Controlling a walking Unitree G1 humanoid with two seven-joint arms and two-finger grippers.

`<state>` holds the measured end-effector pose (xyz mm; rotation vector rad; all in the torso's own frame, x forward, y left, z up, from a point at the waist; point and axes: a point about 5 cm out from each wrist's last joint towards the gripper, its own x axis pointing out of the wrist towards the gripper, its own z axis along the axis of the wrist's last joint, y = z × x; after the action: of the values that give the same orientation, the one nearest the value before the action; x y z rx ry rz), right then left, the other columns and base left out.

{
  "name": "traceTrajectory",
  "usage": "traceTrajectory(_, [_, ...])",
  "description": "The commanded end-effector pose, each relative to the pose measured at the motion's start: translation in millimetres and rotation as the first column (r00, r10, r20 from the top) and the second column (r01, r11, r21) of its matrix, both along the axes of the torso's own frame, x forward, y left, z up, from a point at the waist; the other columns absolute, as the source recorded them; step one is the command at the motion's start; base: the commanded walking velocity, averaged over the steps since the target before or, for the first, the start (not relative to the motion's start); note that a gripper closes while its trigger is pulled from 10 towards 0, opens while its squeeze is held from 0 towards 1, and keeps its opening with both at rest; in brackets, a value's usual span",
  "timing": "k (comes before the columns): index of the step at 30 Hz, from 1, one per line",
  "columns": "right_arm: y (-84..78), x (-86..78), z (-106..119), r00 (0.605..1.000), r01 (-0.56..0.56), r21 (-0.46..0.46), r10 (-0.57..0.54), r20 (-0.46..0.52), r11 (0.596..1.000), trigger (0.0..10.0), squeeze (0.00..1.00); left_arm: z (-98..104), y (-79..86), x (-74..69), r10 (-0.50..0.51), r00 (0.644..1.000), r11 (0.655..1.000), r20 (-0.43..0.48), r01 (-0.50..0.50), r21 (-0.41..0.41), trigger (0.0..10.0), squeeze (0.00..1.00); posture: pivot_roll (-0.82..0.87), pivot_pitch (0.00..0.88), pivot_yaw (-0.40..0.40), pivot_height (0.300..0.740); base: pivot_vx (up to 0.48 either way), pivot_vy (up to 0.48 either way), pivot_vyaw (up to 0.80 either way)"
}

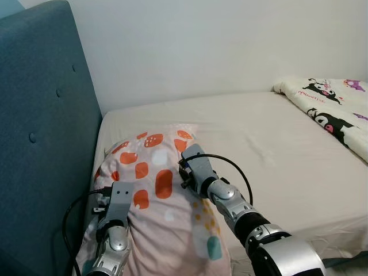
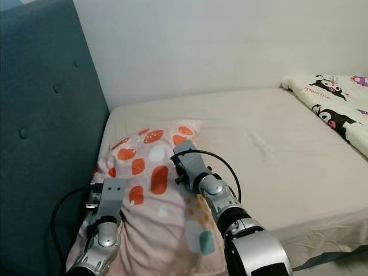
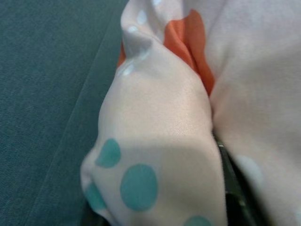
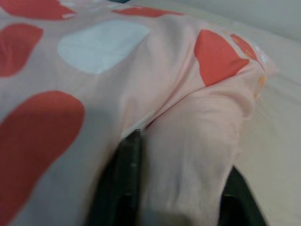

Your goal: Clean up the room

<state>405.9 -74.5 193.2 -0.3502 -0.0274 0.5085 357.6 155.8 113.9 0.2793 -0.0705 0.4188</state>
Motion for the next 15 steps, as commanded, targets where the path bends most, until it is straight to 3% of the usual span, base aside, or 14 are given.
traceTrajectory(1, [7.9,-1.1,2,1.000,-0.022,0.019,0.022,0.002,1.000,10.0,1.00,4,-9.8,1.4,-0.035,0.999,0.999,0.027,0.036,-0.017,10.0,1.00,0.03,0.285,-0.015,0.586,0.000,0.000,0.00])
traceTrajectory(8, [1.9,-1.4,-4,1.000,0.002,0.030,-0.001,-0.014,1.000,10.0,1.00,4,-17.9,0.0,-0.067,0.997,0.997,0.036,0.069,-0.037,10.0,1.00,0.03,0.282,-0.014,0.586,0.000,0.000,0.00])
traceTrajectory(13, [-8.3,-2.6,-15,0.995,0.086,0.088,-0.082,-0.048,0.992,10.0,1.00,-1,-21.2,-3.8,-0.093,0.995,0.995,0.031,0.094,-0.035,10.0,1.00,0.02,0.279,-0.013,0.586,0.000,0.000,0.00])
traceTrajectory(14, [-11.5,-3.3,-19,0.992,0.116,0.105,-0.110,-0.056,0.988,10.0,0.91,-3,-21.1,-5.3,-0.098,0.995,0.995,0.030,0.099,-0.032,10.0,1.00,0.01,0.276,-0.011,0.586,0.000,0.000,0.00])
traceTrajectory(15, [-15.9,-5.0,-26,0.987,0.154,0.140,-0.145,-0.073,0.978,10.0,0.00,-6,-19.5,-7.9,-0.101,0.995,0.995,0.028,0.101,-0.022,10.0,1.00,0.00,0.274,-0.008,0.586,0.000,0.000,0.00])
